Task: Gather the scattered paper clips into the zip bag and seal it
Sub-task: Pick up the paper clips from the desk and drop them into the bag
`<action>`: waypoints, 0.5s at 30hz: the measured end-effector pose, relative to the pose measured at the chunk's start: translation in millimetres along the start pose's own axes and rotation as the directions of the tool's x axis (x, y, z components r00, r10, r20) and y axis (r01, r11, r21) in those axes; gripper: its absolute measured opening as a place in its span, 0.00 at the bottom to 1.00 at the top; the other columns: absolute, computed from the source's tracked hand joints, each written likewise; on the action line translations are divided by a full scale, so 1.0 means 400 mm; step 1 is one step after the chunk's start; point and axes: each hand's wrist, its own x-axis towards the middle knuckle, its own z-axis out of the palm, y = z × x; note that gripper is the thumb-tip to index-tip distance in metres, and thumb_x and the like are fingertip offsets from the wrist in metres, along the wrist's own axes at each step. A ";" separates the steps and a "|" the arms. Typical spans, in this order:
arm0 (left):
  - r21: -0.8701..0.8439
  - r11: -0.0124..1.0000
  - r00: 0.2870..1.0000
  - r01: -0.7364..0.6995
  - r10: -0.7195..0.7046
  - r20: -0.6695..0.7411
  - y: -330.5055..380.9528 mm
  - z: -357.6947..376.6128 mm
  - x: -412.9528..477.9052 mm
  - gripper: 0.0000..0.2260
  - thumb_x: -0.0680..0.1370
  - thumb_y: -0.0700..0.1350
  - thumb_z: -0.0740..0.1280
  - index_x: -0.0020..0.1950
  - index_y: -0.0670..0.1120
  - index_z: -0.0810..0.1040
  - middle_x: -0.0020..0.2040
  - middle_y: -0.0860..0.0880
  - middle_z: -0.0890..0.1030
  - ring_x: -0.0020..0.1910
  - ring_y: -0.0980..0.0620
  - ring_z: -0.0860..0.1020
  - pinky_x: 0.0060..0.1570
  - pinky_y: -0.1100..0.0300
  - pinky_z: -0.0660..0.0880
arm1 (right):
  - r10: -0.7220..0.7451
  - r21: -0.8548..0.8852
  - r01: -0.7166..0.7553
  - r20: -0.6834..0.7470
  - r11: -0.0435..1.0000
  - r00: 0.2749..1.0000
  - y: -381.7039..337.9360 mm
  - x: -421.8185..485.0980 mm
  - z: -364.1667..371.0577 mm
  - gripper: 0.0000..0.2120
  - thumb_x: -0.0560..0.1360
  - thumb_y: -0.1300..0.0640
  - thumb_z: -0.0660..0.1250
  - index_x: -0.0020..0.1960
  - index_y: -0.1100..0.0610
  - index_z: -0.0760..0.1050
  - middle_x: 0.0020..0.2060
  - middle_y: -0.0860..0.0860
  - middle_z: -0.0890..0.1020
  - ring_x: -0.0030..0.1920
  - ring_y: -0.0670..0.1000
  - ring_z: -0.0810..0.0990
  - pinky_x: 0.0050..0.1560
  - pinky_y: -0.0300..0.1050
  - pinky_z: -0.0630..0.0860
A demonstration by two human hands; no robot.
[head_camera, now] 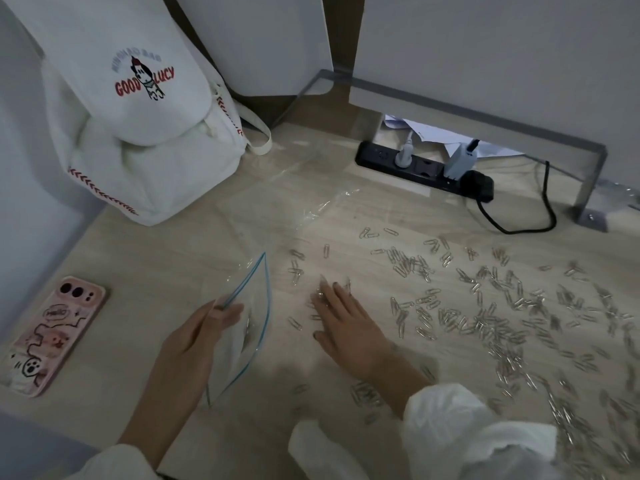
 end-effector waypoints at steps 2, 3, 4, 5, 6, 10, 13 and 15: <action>-0.011 1.000 1.000 0.017 -0.016 0.015 0.006 0.014 -0.013 0.13 0.62 0.67 0.60 0.41 0.69 0.80 0.49 0.56 0.84 0.58 0.54 0.77 0.66 0.46 0.67 | -0.004 -0.013 0.004 0.000 1.000 1.000 0.014 -0.047 0.007 0.28 0.75 0.43 0.53 0.69 0.57 0.66 0.69 0.54 0.70 0.67 0.55 0.70 0.62 0.49 0.73; -0.015 0.999 0.999 0.029 -0.029 0.019 0.007 0.021 -0.017 0.14 0.61 0.67 0.60 0.41 0.68 0.80 0.50 0.56 0.83 0.57 0.55 0.77 0.65 0.47 0.68 | -0.008 -0.018 0.007 -0.015 1.000 1.000 0.024 -0.071 0.016 0.28 0.75 0.42 0.53 0.69 0.57 0.66 0.69 0.54 0.69 0.68 0.54 0.70 0.62 0.48 0.73; -0.015 0.999 0.999 0.043 -0.043 0.019 0.008 0.029 -0.024 0.16 0.61 0.67 0.60 0.42 0.66 0.80 0.51 0.56 0.82 0.57 0.56 0.77 0.65 0.49 0.68 | -0.016 -0.011 0.015 -0.031 1.000 0.999 0.033 -0.098 0.020 0.29 0.75 0.41 0.52 0.69 0.56 0.66 0.69 0.53 0.69 0.68 0.53 0.70 0.62 0.48 0.73; -0.012 0.999 0.998 0.053 -0.053 0.018 0.009 0.036 -0.030 0.17 0.60 0.67 0.61 0.43 0.65 0.80 0.52 0.57 0.81 0.56 0.56 0.77 0.65 0.49 0.68 | 0.000 -0.005 -0.001 -0.033 1.000 0.999 0.040 -0.123 0.021 0.29 0.75 0.41 0.52 0.70 0.56 0.64 0.70 0.52 0.67 0.69 0.52 0.68 0.63 0.47 0.73; -0.003 0.998 0.998 0.058 -0.058 0.017 0.009 0.041 -0.037 0.19 0.60 0.67 0.61 0.45 0.64 0.79 0.52 0.57 0.81 0.57 0.56 0.77 0.64 0.50 0.68 | 0.009 0.005 -0.008 -0.048 1.000 0.999 0.050 -0.148 0.030 0.29 0.75 0.40 0.52 0.71 0.55 0.62 0.72 0.52 0.64 0.71 0.52 0.65 0.65 0.47 0.70; 0.063 0.996 0.998 0.065 -0.066 0.016 0.006 0.069 -0.074 0.21 0.67 0.64 0.62 0.55 0.58 0.79 0.56 0.57 0.79 0.59 0.55 0.75 0.65 0.53 0.67 | 0.032 -0.023 -0.033 -0.037 0.999 0.999 0.072 -0.248 0.060 0.33 0.73 0.35 0.52 0.72 0.52 0.59 0.73 0.49 0.62 0.72 0.50 0.60 0.66 0.46 0.67; 0.104 0.991 0.997 0.078 -0.078 -0.002 0.005 0.095 -0.100 0.14 0.77 0.54 0.63 0.61 0.53 0.77 0.58 0.55 0.79 0.61 0.53 0.74 0.64 0.56 0.66 | 0.012 -0.027 -0.014 -0.062 1.000 0.998 0.078 -0.291 0.081 0.25 0.74 0.41 0.54 0.67 0.50 0.69 0.69 0.48 0.70 0.68 0.48 0.70 0.57 0.42 0.77; 0.119 0.989 0.996 0.093 -0.093 -0.010 -0.001 0.106 -0.117 0.14 0.78 0.53 0.61 0.63 0.52 0.76 0.60 0.54 0.78 0.62 0.53 0.74 0.65 0.55 0.66 | -0.036 -0.012 0.034 -0.146 0.999 0.989 0.079 -0.303 0.094 0.18 0.71 0.49 0.66 0.60 0.51 0.77 0.63 0.49 0.77 0.62 0.49 0.76 0.50 0.39 0.79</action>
